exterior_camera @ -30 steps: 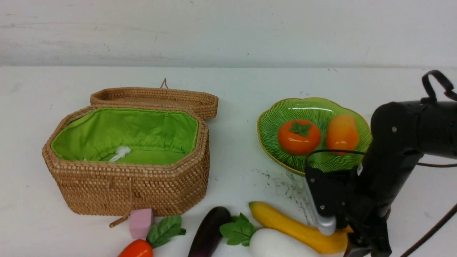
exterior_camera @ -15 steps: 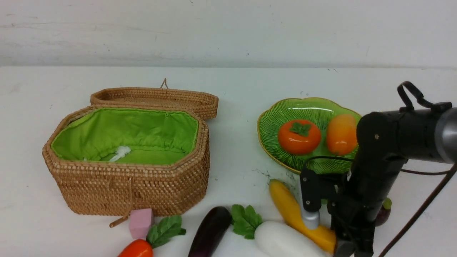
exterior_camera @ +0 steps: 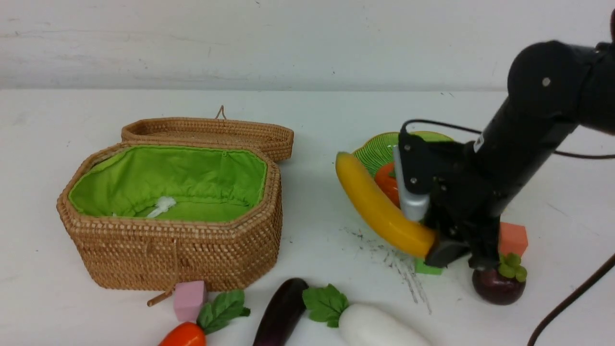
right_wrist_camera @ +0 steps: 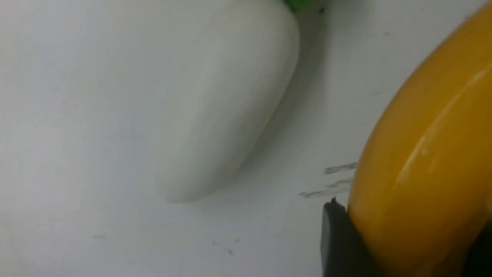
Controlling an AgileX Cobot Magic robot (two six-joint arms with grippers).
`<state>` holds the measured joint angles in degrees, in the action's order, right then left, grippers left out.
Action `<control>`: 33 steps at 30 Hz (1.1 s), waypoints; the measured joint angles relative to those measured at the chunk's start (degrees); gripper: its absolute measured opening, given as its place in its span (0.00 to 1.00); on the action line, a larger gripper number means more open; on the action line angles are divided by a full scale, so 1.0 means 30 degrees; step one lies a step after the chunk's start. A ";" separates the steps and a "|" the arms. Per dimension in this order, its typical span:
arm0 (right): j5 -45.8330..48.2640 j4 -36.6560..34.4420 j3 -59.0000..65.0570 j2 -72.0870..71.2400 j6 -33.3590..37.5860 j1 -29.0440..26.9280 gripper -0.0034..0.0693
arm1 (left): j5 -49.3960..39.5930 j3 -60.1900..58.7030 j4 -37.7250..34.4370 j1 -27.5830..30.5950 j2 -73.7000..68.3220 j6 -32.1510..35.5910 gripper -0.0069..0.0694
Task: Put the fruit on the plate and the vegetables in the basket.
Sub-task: Use the right arm to grab a banana and put it into the right plate
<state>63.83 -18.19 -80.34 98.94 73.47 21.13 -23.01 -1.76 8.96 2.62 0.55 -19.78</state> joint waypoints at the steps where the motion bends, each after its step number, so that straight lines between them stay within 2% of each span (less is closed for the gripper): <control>1: -0.0085 0.0140 -0.0414 0.0002 0.0050 -0.0102 0.48 | 0.0000 0.0000 0.0000 0.0000 0.0000 0.0000 0.40; 12: -0.1528 -0.0037 -0.2399 0.2215 -0.0887 -0.3161 0.48 | 0.0000 0.0000 0.0000 0.0000 0.0000 0.0000 0.40; 17: -0.1684 -0.0688 -0.3172 0.3884 -0.2087 -0.3120 0.48 | 0.0000 0.0000 0.0000 0.0000 0.0000 0.0000 0.40; 22: -0.1057 -0.2497 -0.5299 0.5917 -0.4233 -0.3115 0.48 | 0.0000 0.0000 0.0000 0.0000 0.0000 0.0000 0.40; 27: -0.0476 -0.2925 -0.6346 0.6934 -0.4522 -0.2710 0.48 | 0.0000 0.0000 0.0000 0.0000 0.0000 0.0000 0.40; 33: -0.1689 -0.3009 -0.6470 0.7793 -0.5239 -0.2512 0.48 | 0.0000 0.0000 0.0000 0.0000 0.0000 0.0000 0.40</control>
<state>58.76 -27.21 -99.75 122.32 57.76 13.60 -23.01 -1.76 8.96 2.62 0.55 -19.78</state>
